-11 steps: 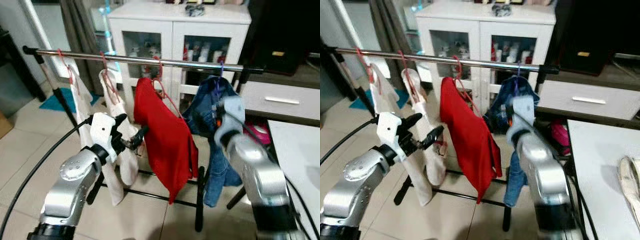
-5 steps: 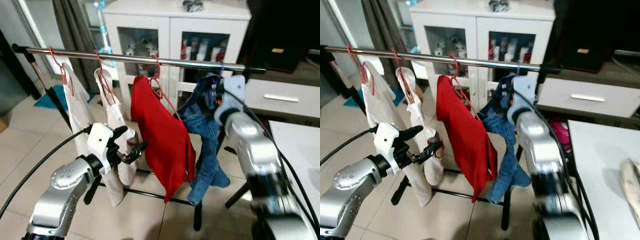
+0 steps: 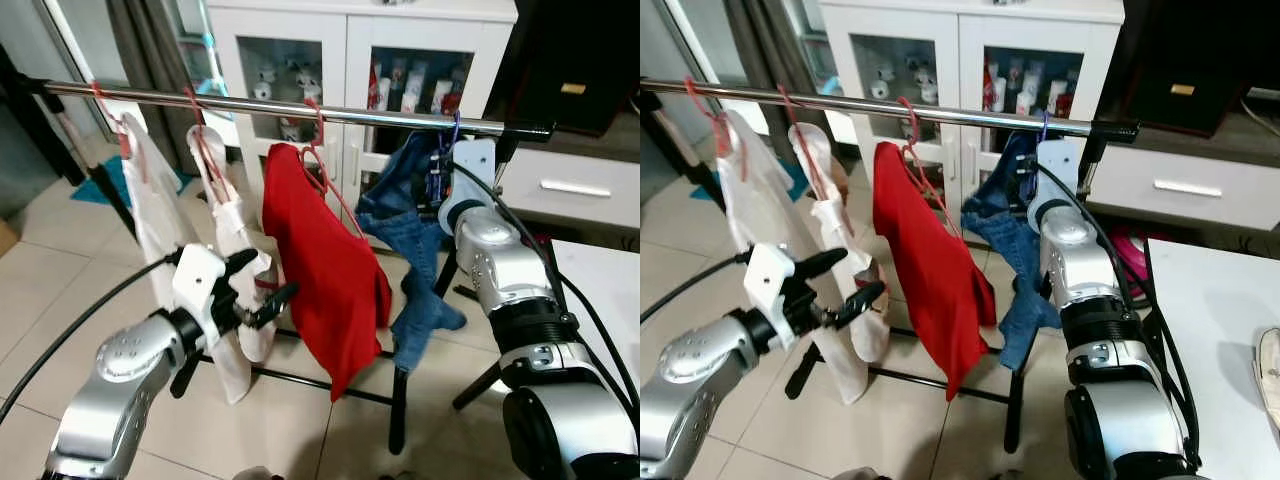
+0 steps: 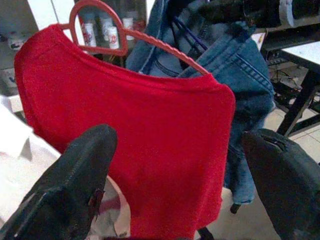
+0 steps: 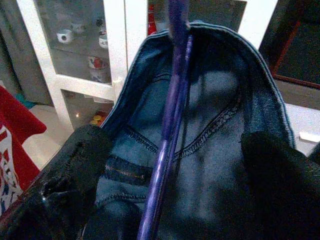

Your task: Hang hanger

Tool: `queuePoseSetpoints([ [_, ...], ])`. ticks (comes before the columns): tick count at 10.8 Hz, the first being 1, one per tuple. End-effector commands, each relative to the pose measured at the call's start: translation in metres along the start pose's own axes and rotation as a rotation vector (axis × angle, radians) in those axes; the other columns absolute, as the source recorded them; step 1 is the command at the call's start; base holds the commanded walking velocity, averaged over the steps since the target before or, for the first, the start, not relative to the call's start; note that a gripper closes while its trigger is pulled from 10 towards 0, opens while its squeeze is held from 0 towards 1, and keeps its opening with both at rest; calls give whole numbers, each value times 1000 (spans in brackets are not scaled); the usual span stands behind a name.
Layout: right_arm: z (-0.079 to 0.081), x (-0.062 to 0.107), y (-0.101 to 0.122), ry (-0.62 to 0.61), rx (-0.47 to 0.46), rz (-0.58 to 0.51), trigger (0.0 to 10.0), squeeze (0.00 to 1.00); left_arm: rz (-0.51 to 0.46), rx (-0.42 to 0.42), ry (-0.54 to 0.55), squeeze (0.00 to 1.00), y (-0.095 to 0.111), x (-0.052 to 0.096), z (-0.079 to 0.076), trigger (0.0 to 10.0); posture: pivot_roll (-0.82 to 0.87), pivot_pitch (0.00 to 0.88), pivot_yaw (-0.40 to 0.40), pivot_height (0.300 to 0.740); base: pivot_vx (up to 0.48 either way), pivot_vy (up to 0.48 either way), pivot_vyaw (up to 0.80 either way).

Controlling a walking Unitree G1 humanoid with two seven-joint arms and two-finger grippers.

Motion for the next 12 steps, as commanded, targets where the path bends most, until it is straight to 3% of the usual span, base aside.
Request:
queuePoseSetpoints([
  [1,0,-2,13,-3,-12,-41,10000,0,0,-11,-9,651,4,2,0,10000,58,0,36,740,0,0,0],
  [2,2,-7,12,8,-51,-41,6627,0,2,-13,-12,655,4,1,0,10000,58,0,38,740,0,0,0],
  [3,2,-9,14,5,-72,-45,1569,0,3,-13,-14,655,4,1,0,10000,56,0,41,740,0,0,0],
  [4,2,-11,16,2,-77,-49,353,0,4,-13,-15,651,4,1,0,10000,54,0,43,740,0,0,0],
  [9,3,-22,10,13,2,33,0,0,11,-11,-18,655,2,1,-2,10000,64,0,32,740,0,0,0],
  [12,4,-25,12,17,2,37,0,0,-9,-11,-35,655,5,3,-6,10000,70,0,24,740,0,0,0],
])
Point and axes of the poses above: a point about 5 cm out from each wrist's last joint towards the gripper, its own x axis pointing back from the gripper into the wrist, its own y axis along the axis of the wrist's last joint, z = x × y, the point moved 1 cm from there along -x, pointing out of the wrist towards the gripper, and after that the axes turned 6 degrees about x, right-handed, at the moved point
